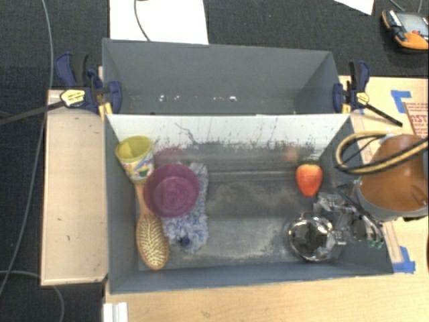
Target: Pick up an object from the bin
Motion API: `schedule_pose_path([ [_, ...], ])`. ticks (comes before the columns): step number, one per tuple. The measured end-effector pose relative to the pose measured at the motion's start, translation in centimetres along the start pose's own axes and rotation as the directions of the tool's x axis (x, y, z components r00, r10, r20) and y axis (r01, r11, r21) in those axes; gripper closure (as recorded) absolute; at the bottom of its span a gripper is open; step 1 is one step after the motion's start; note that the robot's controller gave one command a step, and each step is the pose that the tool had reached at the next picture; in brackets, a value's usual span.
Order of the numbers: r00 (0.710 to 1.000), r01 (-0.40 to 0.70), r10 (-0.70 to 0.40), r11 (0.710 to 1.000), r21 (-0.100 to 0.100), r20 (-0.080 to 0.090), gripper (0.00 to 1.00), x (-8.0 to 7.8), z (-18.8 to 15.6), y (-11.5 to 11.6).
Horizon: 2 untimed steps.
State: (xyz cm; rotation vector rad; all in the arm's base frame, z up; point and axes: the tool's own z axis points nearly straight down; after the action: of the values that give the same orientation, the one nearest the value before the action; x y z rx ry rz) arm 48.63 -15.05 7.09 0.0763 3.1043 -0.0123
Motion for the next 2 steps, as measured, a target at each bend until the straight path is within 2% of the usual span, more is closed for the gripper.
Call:
schedule_pose_path([
  [1, 0.984, -0.176, 0.176, 0.984, -0.003, -0.012, 1.0, -1.8, 0.01, 1.65],
  [2, 0.985, -0.174, 0.174, 0.985, -0.003, -0.012, 1.0, -1.8, 0.0, 1.65],
])
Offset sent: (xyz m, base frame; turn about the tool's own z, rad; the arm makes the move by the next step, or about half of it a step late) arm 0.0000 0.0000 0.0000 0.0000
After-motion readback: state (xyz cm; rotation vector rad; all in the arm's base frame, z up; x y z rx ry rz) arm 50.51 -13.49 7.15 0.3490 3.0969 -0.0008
